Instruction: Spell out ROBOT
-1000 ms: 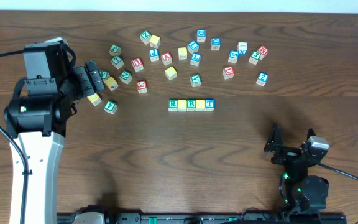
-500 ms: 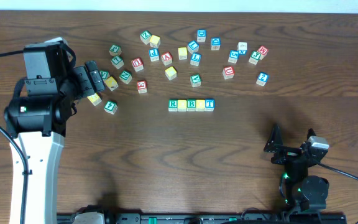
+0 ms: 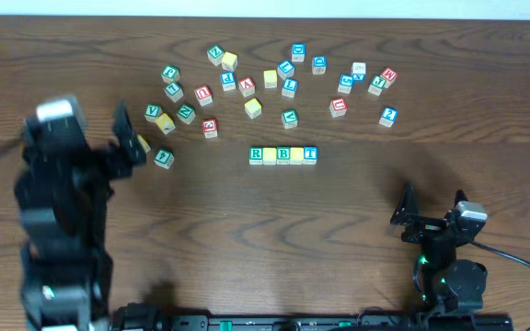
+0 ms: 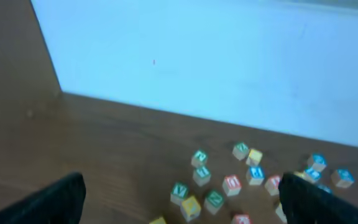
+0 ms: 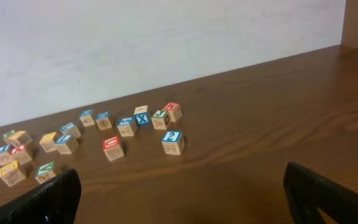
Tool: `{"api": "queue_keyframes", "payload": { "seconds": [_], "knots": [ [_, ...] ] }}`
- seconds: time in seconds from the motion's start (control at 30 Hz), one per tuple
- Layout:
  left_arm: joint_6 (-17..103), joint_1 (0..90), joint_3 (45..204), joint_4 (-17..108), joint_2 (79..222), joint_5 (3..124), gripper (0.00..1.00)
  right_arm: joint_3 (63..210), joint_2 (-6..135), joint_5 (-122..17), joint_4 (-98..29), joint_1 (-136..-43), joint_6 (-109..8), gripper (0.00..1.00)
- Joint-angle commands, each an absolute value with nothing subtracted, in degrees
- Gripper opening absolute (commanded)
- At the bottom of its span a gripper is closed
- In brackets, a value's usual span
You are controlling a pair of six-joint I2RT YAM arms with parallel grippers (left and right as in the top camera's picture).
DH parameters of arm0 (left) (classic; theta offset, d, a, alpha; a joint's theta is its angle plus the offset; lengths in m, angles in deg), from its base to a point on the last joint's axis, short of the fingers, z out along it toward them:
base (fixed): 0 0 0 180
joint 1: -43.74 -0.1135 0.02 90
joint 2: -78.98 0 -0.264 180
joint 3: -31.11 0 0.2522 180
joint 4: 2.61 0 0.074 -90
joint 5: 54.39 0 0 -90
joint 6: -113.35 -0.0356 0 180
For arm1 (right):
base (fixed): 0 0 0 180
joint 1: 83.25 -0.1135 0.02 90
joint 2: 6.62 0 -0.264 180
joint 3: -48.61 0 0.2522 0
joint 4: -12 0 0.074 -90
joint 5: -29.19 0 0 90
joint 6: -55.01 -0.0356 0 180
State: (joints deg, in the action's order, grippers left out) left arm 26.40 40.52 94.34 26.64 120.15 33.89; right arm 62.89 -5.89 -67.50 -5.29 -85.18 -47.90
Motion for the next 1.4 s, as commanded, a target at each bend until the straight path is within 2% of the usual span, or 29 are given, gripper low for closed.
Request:
{"api": "queue_keyframes", "payload": {
  "seconds": [0.0,0.3,0.57,0.87,1.03,1.37],
  "knots": [
    [22.86,40.36,81.91,20.65,112.67,33.39,0.98,62.69,-6.31,-67.11,-5.4,-84.83,-47.11,0.99],
    [21.85,40.1,60.68,9.66,96.76,33.41,0.98,62.69,-6.31,-67.11,-5.4,-84.83,-47.11,0.99],
    [21.39,40.1,50.32,8.02,86.14,33.41,0.98,62.69,-6.31,-67.11,-5.4,-84.83,-47.11,0.99],
    [21.39,40.1,45.08,11.27,79.23,33.39,0.98,62.69,-6.31,-67.11,-5.4,-84.83,-47.11,0.99],
    [21.07,39.03,45.08,15.34,79.06,33.39,0.98,62.69,-6.31,-67.11,-5.4,-84.83,-47.11,0.99],
    [21.0,37.7,45.1,15.21,79.28,33.61,0.98,62.69,-6.31,-67.11,-5.4,-84.83,-47.11,0.99]
  ]
}}
